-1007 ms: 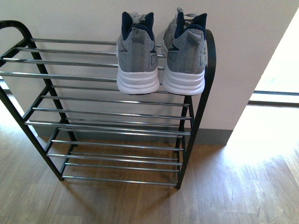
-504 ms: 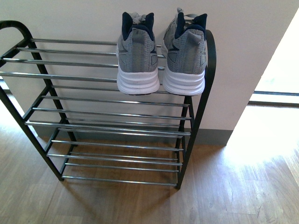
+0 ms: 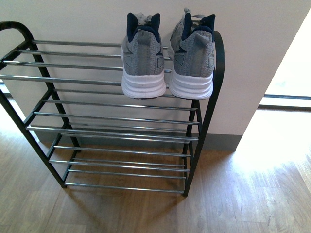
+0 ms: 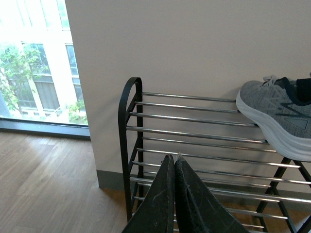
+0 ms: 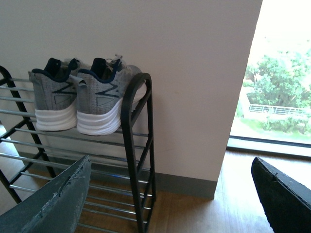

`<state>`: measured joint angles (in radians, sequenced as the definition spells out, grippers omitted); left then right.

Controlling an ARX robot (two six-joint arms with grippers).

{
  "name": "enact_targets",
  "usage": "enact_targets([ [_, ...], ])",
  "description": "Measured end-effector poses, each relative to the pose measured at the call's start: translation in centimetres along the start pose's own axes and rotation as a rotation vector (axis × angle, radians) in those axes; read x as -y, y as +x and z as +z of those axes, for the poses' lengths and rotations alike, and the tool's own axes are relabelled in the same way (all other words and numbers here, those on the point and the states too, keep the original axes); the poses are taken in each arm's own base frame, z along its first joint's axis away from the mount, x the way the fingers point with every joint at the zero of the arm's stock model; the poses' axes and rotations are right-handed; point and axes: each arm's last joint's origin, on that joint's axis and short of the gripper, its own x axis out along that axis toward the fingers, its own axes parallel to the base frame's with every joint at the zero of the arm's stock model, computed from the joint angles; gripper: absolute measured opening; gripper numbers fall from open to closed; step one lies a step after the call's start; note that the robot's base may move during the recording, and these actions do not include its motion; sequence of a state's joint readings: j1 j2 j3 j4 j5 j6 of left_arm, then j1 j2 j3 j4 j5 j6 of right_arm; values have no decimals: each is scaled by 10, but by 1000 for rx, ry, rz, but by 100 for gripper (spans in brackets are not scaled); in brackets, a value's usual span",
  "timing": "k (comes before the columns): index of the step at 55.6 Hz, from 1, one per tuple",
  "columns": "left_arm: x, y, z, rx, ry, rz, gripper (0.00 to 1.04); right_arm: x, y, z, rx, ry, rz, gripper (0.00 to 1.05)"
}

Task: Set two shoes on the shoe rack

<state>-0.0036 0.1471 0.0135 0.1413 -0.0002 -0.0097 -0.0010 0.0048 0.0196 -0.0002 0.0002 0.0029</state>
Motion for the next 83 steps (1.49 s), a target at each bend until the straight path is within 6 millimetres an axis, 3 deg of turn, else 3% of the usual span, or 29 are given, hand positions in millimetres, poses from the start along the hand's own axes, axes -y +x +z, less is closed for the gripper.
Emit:
enact_targets([
  [7, 0, -8, -3, -9, 0, 0, 1, 0, 0, 0, 0, 0, 0, 96],
  [31, 0, -8, -3, -11, 0, 1, 1, 0, 0, 0, 0, 0, 0, 96],
  [37, 0, -8, -3, -11, 0, 1, 18, 0, 0, 0, 0, 0, 0, 96],
  [57, 0, -8, -3, -11, 2, 1, 97, 0, 0, 0, 0, 0, 0, 96],
  [83, 0, -8, -3, -11, 3, 1, 95, 0, 0, 0, 0, 0, 0, 96],
])
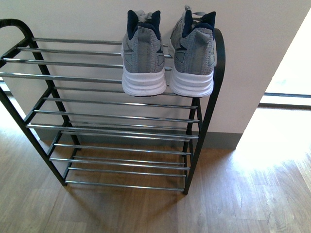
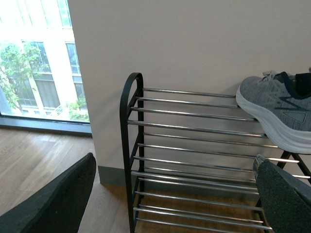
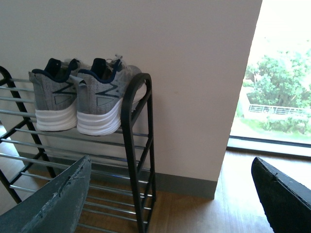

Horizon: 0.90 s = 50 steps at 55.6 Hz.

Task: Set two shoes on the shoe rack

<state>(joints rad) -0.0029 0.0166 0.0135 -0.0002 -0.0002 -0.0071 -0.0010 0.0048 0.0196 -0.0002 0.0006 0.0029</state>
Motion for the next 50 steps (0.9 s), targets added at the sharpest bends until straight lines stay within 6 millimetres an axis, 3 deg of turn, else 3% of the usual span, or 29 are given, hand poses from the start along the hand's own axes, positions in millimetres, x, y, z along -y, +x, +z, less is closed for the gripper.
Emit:
enact_targets([
  [50, 0, 0, 0, 0, 0, 0, 95, 0, 0, 0, 0, 0, 0, 96],
])
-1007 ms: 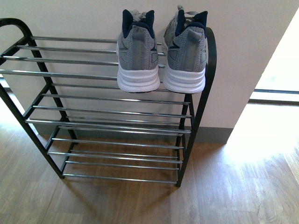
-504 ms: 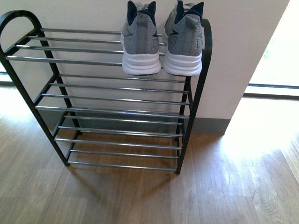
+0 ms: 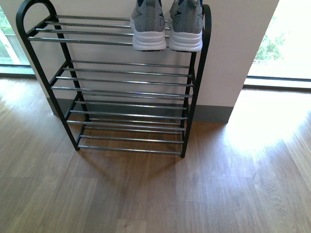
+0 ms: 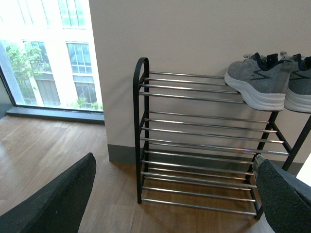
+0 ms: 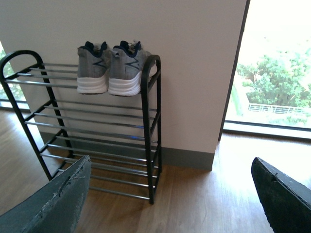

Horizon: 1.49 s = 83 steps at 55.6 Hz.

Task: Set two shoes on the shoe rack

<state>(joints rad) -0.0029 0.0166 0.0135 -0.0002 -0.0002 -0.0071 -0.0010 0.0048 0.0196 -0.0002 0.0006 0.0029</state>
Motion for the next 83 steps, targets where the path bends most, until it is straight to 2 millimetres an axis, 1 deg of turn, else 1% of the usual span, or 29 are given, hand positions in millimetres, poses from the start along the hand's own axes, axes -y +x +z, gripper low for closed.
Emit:
enact_targets([
  [83, 0, 0, 0, 0, 0, 0, 95, 0, 0, 0, 1, 0, 1, 96],
])
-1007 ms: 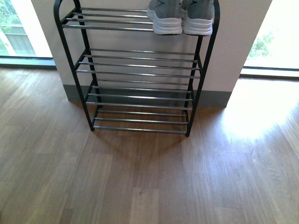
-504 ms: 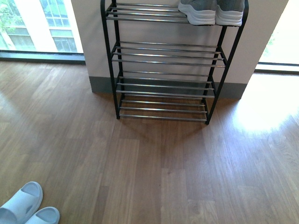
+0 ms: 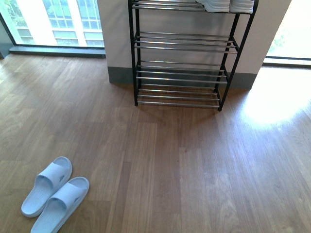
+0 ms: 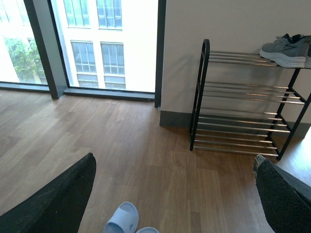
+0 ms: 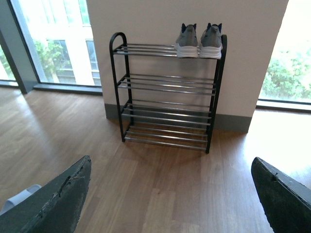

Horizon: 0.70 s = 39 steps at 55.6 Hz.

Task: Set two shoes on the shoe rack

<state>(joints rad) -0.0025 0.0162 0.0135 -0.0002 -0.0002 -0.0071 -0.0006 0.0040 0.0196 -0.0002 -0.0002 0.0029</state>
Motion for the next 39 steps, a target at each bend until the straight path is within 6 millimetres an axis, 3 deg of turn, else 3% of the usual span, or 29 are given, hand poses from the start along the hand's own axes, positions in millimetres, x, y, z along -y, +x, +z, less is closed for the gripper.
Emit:
enact_targets([
  [39, 0, 0, 0, 0, 0, 0, 95, 0, 0, 0, 0, 0, -3, 96],
])
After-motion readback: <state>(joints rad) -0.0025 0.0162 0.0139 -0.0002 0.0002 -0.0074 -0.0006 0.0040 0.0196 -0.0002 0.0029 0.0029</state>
